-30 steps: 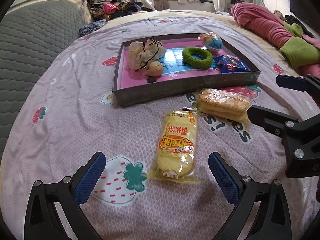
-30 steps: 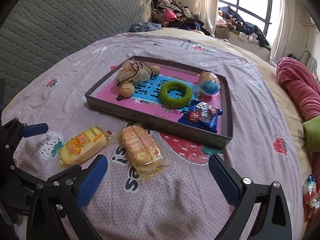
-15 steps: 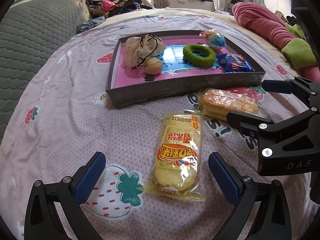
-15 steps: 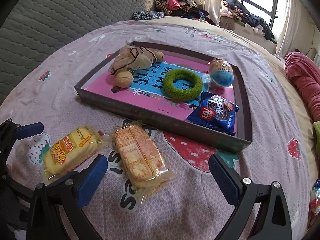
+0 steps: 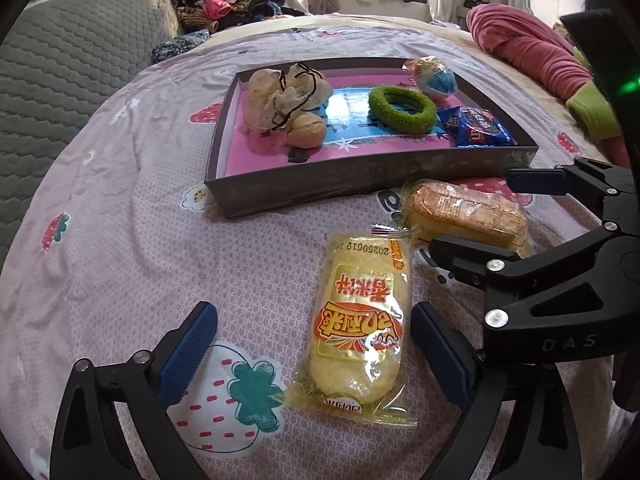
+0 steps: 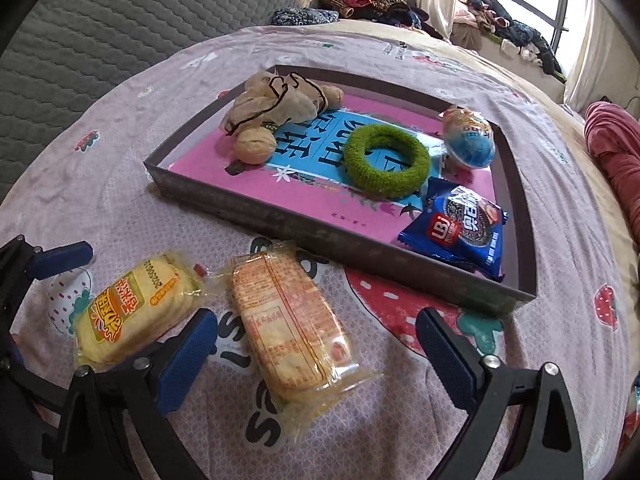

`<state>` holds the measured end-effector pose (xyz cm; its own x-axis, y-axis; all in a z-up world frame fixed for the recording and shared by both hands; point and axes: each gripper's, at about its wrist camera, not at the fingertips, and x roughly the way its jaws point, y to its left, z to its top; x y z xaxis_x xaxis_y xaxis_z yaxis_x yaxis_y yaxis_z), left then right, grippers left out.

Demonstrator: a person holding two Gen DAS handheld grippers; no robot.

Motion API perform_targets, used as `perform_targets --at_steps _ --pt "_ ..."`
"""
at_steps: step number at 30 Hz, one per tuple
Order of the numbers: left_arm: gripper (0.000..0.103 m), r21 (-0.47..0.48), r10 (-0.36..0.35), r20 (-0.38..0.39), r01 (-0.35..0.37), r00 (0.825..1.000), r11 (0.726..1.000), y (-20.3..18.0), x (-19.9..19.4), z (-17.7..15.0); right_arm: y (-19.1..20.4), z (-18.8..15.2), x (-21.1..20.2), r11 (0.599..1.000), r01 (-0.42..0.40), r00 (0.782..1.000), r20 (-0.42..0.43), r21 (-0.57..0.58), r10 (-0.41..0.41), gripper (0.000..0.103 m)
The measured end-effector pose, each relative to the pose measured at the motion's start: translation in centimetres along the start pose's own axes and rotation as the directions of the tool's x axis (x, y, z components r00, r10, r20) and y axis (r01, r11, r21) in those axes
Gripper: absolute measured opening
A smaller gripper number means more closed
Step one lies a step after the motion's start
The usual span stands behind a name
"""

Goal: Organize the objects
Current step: 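Grasp the yellow cake pack with the left gripper while the right grasps the bread-slice pack, then lift and carry both snack packs over the tray with both grippers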

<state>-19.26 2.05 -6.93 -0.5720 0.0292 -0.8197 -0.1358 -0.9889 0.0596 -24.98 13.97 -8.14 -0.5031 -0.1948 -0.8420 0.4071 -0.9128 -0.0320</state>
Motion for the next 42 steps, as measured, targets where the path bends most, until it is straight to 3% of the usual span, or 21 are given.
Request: perform_targets --at_steps 2,5,8,11,16,23,42 --pt "0.091 0.000 -0.006 -0.002 0.006 1.000 1.000 0.0 0.1 0.0 0.2 0.1 0.2 1.000 0.004 1.000 -0.001 -0.007 -0.004 0.092" --pt "0.075 -0.011 -0.033 -0.008 0.033 0.999 0.999 0.2 0.3 0.1 0.4 0.2 0.6 1.000 0.010 1.000 -0.013 -0.010 -0.011 0.077" --pt "0.068 -0.008 -0.042 -0.007 0.042 0.999 0.999 0.1 0.2 0.1 0.7 0.2 0.8 1.000 0.001 1.000 -0.017 -0.020 -0.001 0.070" --pt "0.052 -0.009 -0.057 -0.007 0.057 0.998 0.998 -0.1 0.1 0.1 1.2 0.1 0.6 0.999 -0.009 1.000 -0.013 -0.039 0.009 0.058" --pt "0.041 -0.020 -0.075 -0.006 0.075 0.997 0.997 0.0 0.0 0.1 2.2 0.1 0.4 0.997 0.003 1.000 -0.006 -0.079 -0.003 0.051" --pt "0.040 -0.029 -0.076 -0.002 0.076 0.997 0.997 0.1 -0.2 0.0 1.9 -1.0 -0.9 0.999 -0.020 1.000 0.022 -0.043 0.021 0.040" --pt "0.040 -0.068 -0.074 0.039 0.076 0.997 0.995 0.5 -3.4 -0.7 2.1 -4.7 -7.0 0.999 -0.034 0.994 0.101 0.026 0.031 0.039"
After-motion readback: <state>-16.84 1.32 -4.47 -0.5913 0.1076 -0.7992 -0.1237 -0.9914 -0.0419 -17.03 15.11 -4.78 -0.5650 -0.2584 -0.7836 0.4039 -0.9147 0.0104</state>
